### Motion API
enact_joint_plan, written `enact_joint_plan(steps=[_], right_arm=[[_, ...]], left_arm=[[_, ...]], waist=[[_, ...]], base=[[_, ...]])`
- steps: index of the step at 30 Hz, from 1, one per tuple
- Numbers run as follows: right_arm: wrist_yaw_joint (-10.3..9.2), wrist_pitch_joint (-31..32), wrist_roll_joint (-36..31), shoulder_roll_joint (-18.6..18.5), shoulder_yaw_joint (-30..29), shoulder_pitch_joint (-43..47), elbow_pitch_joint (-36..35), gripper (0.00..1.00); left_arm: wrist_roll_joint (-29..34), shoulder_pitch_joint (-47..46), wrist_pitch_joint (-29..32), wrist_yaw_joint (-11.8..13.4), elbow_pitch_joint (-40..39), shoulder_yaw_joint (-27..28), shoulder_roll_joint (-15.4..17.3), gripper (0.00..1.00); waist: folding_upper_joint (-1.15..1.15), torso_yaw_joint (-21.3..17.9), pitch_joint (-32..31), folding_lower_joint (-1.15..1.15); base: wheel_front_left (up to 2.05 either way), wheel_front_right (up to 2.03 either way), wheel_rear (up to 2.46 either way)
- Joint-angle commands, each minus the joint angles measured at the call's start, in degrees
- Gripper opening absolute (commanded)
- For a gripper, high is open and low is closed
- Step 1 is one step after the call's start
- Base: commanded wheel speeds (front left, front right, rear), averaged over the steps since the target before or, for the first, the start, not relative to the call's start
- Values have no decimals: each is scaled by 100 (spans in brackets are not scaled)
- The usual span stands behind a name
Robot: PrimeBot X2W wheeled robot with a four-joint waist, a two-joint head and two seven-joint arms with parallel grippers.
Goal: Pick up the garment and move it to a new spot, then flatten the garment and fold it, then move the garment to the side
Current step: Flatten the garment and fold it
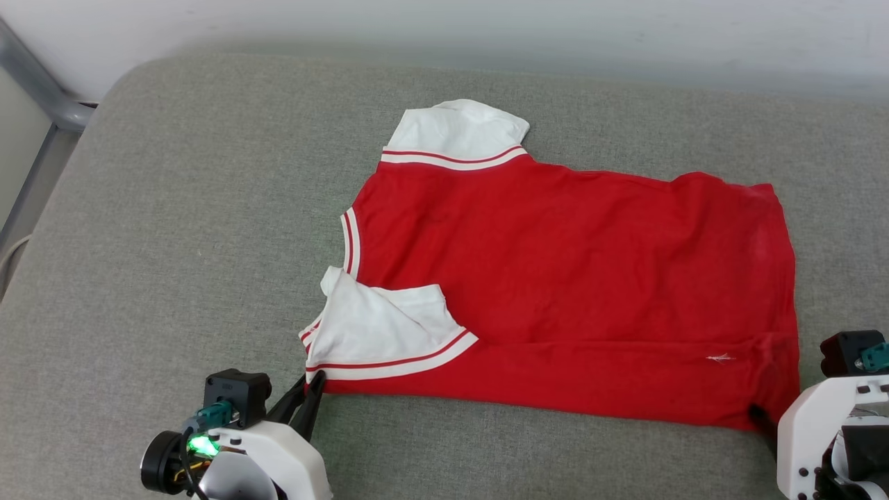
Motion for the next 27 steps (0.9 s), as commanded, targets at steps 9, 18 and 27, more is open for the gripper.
enact_joint_plan(steps=[9, 18, 27], right_arm=[[-4, 348, 219, 3, 124, 227, 322, 0], [-6, 241, 346, -147, -101, 330, 136, 0], [-6, 584, 648, -293, -193, 901, -435, 0]], left_arm=[[20, -18, 10, -2, 106, -7, 89, 0], [-44, 297, 220, 63, 303, -72, 265, 0], [-251, 919, 505, 148, 98, -102, 502, 0]], waist=[[0, -25, -12, 0], [0, -112, -528, 0], [0, -166, -957, 0]], base=[[0, 0, 0], [0, 0, 0], [0, 0, 0]])
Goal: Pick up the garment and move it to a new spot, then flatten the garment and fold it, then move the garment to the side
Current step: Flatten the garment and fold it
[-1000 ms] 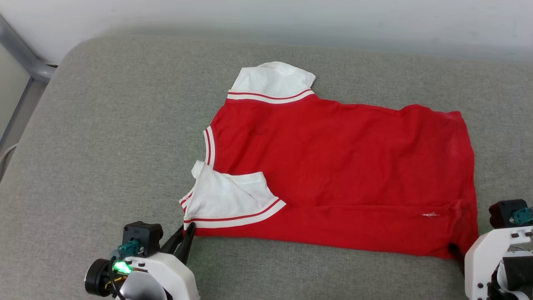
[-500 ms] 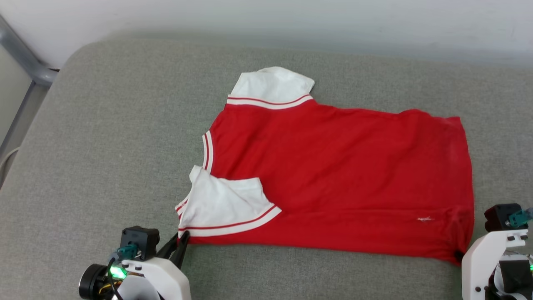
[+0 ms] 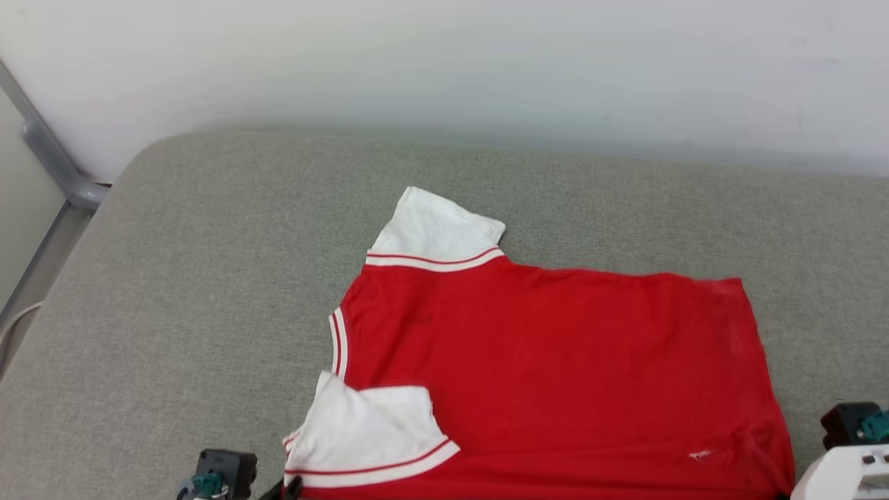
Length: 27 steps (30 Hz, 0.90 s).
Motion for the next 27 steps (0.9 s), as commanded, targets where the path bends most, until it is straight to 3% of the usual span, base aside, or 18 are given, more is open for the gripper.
enact_joint_plan(steps=[1, 8, 13, 20, 21, 22, 23, 24, 27], right_arm=[[-13, 83, 47, -70, -70, 171, -103, 0], [-12, 375, 183, 71, -143, 514, -474, 0], [-11, 354, 331, 254, -144, 364, -256, 0], [-12, 144, 254, 184, -77, 213, 99, 0], [-12, 110, 245, 176, -71, 193, 136, 0], [-13, 63, 230, 161, -57, 172, 169, 0], [-12, 5, 214, 127, -9, 157, 187, 46], [-13, -38, 227, 119, -8, 140, 220, 100], [-12, -165, 270, 25, 58, 97, 184, 100]], left_arm=[[-40, 117, 61, 52, -30, 7, 69, 0], [-70, 235, 294, 64, -18, -148, 94, 0], [-65, 98, 236, -21, 192, -230, -55, 0], [-37, -92, 200, -120, 510, -332, -150, 0], [-43, -94, 215, -129, 549, -345, -161, 29], [-40, -99, 218, -125, 579, -358, -165, 73], [-32, -104, 213, -120, 610, -364, -165, 100], [-29, -111, 183, -108, 624, -356, -170, 100], [-5, -178, 7, -67, 586, -280, -179, 100]], waist=[[0, -12, -45, 0], [0, -31, 83, 0], [0, -30, 219, 0], [0, 20, 309, 0], [0, 31, 296, 0], [0, 40, 274, 0], [0, 48, 246, 0], [0, 54, 217, 0], [0, 72, 110, 0]], base=[[0, 0, 0], [0, 0, 0], [0, 0, 0], [0, 0, 0], [0, 0, 0], [0, 0, 0], [0, 0, 0], [0, 0, 0], [0, 0, 0]])
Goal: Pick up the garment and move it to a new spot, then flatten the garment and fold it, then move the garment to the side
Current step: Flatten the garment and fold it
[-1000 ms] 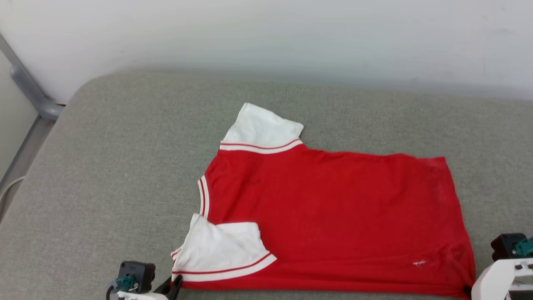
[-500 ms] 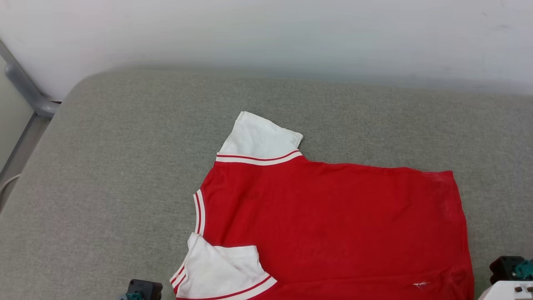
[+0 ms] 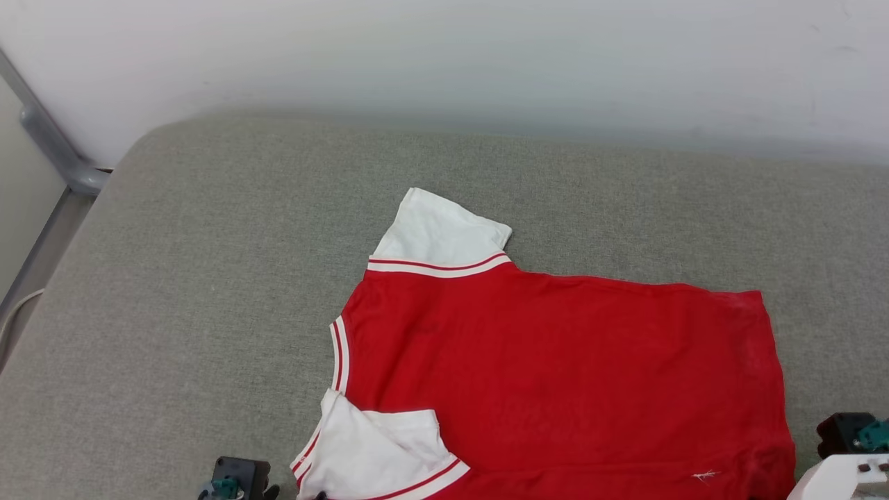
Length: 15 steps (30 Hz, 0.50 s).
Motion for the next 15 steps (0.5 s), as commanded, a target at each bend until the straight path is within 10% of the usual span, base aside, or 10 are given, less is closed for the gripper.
enact_joint_plan(steps=[1, 15], right_arm=[[-11, -124, 3, -77, -12, -113, -25, 100], [-9, -3040, 164, -190, 382, -744, -621, 100]], left_arm=[[32, -122, -145, 43, -59, 68, -30, 100], [576, -584, -2247, 294, -402, 632, -244, 100]], waist=[[0, 16, -90, 0], [0, -151, -322, 0]], base=[[0, 0, 0], [0, 0, 0]])
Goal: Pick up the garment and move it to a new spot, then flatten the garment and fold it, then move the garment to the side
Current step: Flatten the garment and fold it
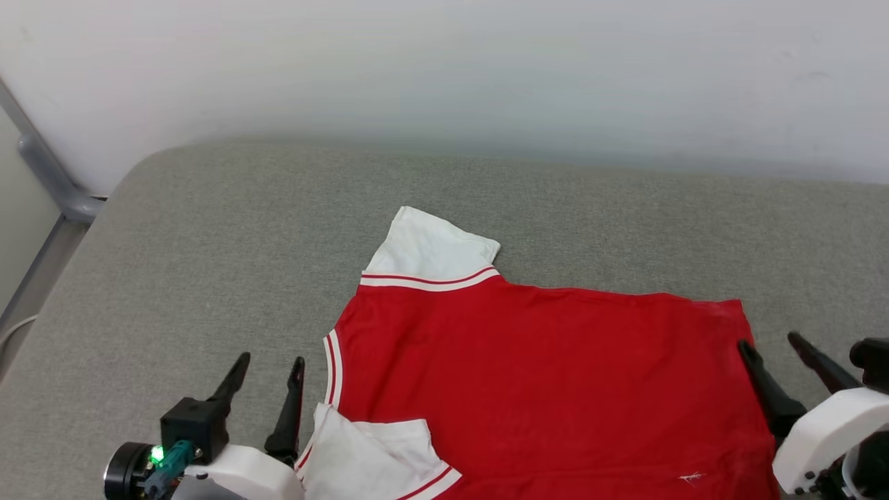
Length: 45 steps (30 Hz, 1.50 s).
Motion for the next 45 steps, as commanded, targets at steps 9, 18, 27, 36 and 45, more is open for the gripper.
enact_joint_plan(steps=[9, 18, 27, 36, 45], right_arm=[[-5, -2130, -328, 428, 454, 68, 256, 100], [-5, -2595, -492, 735, 569, -115, 595, 100], [-5, -2593, -588, 794, 477, -537, 357, 100], [-5, -2609, -700, 908, 542, -959, 73, 100], [-5, -2695, -802, 1007, 661, -1247, -42, 100]], left_arm=[[507, -112, -510, -375, -37, 347, -521, 100], [1008, -213, -502, -844, 122, 746, -774, 100], [1024, -1886, 403, -1685, 770, 581, -316, 100], [453, -4212, 2555, -2120, 1533, 5, 402, 100], [-1029, -5544, 4334, -2132, 2033, -989, 1114, 100]], waist=[[0, -157, 137, 0], [0, -336, 456, 0], [0, -633, 1243, 0], [0, -967, 2107, 0], [0, -1273, 2621, 0]], base=[[0, 0, 0], [0, 0, 0], [0, 0, 0], [0, 0, 0], [0, 0, 0]])
